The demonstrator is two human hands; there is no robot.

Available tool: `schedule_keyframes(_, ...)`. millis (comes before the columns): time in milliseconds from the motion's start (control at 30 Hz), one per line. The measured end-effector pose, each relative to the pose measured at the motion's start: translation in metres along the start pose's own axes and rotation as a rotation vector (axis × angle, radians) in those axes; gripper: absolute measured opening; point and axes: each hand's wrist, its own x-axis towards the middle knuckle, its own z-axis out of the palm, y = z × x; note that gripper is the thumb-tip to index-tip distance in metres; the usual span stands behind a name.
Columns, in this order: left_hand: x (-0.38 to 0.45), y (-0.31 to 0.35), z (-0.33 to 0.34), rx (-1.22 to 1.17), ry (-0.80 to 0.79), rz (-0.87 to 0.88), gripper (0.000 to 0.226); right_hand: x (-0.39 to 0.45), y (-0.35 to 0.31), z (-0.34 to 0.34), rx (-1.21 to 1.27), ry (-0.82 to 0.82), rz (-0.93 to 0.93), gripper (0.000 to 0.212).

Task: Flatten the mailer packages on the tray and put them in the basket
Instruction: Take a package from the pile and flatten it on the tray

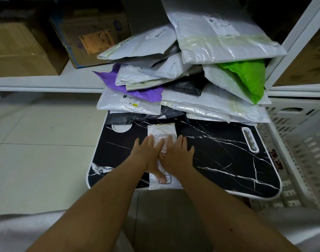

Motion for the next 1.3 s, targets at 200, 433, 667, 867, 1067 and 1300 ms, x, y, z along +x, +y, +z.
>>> schedule_keyframes(200, -0.018, 0.003, 0.006, -0.098, 0.115, -0.03, 0.127, -0.027, -0.004, -0.002, 0.159, 0.188, 0.031, 0.049)
schedule_keyframes(433, -0.041, 0.029, 0.014, -0.737, 0.237, -0.261, 0.054, -0.05, -0.006, -0.017, 0.706, 0.015, 0.489, 0.046)
schedule_keyframes(667, -0.067, 0.042, -0.002, -1.132, 0.282, -0.395, 0.029, -0.072, 0.003, -0.052, 0.818, -0.167, 0.371, 0.023)
schedule_keyframes(867, -0.084, 0.068, -0.057, -1.158, 0.362, -0.344, 0.027, -0.081, 0.039, -0.136, 0.655, -0.203, 0.228, 0.01)
schedule_keyframes(1067, -0.089, 0.128, -0.13, -1.232, 0.397, -0.183, 0.028, -0.103, 0.112, -0.227, 0.471, -0.243, 0.244, 0.025)
schedule_keyframes(1300, -0.08, 0.194, -0.186, -1.129, 0.322, 0.015, 0.02, -0.113, 0.197, -0.229, 0.822, -0.148, 0.407, 0.022)
